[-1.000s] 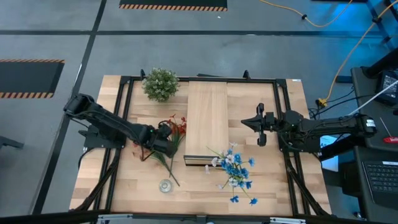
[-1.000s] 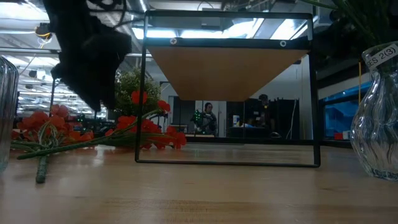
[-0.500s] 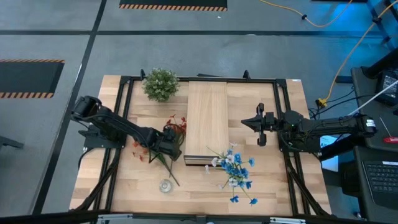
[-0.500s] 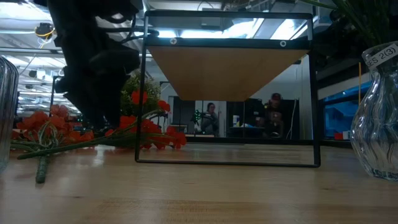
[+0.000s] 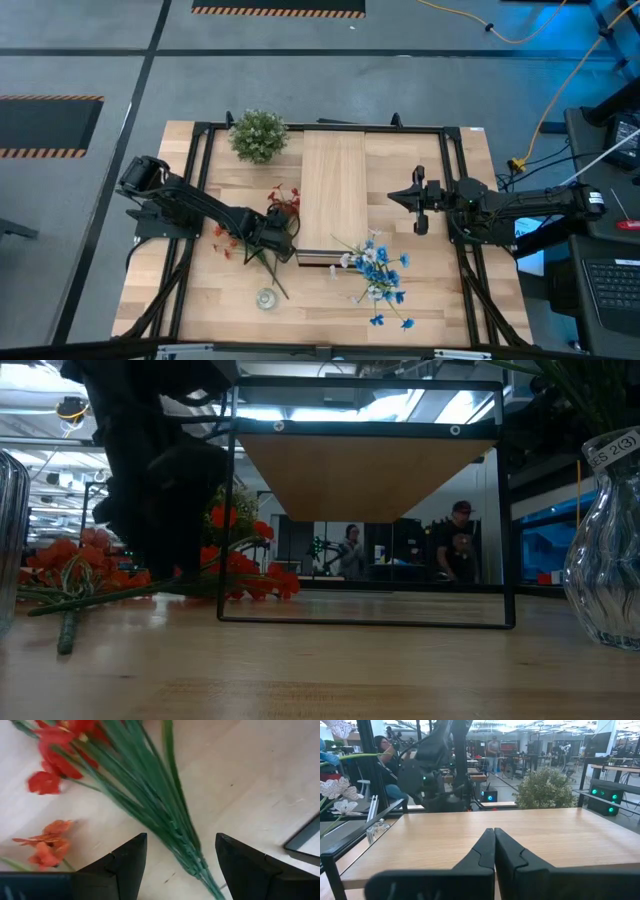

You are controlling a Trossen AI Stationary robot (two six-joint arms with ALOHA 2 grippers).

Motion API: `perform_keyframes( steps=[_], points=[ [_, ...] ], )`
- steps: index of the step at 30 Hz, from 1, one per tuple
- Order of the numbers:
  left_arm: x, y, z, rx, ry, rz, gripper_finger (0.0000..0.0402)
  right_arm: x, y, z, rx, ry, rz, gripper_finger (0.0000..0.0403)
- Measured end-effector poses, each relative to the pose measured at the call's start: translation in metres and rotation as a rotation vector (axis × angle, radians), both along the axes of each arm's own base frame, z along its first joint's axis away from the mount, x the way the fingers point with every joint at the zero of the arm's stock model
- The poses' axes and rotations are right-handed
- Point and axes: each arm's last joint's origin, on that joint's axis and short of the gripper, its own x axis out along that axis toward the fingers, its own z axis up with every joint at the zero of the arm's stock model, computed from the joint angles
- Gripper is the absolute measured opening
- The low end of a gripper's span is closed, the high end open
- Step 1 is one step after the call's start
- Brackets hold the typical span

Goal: Pick and place flowers into a vace then onto a shelf
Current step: Put the red flowers into the left transparent flower vase

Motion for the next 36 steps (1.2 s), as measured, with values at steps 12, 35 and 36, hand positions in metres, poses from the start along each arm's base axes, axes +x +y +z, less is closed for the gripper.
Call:
perform_keyframes(
  steps=[12,35,36],
  points=[
    [0.003,-0.002,-0.014,0.000,0.053,-0.050,0.0228,0.000,0.000,0.000,0.001,0.002,0.000,0.0000],
    [0.002,0.000,-0.003,0.020,0.002,-0.029,0.0186,0.000,0.000,0.000,0.004,0.005,0.000,0.0000],
    [0.002,0.000,-0.003,0.019,0.002,-0.027,0.0182,0.000,0.000,0.000,0.004,0.005,0.000,0.0000]
  ],
)
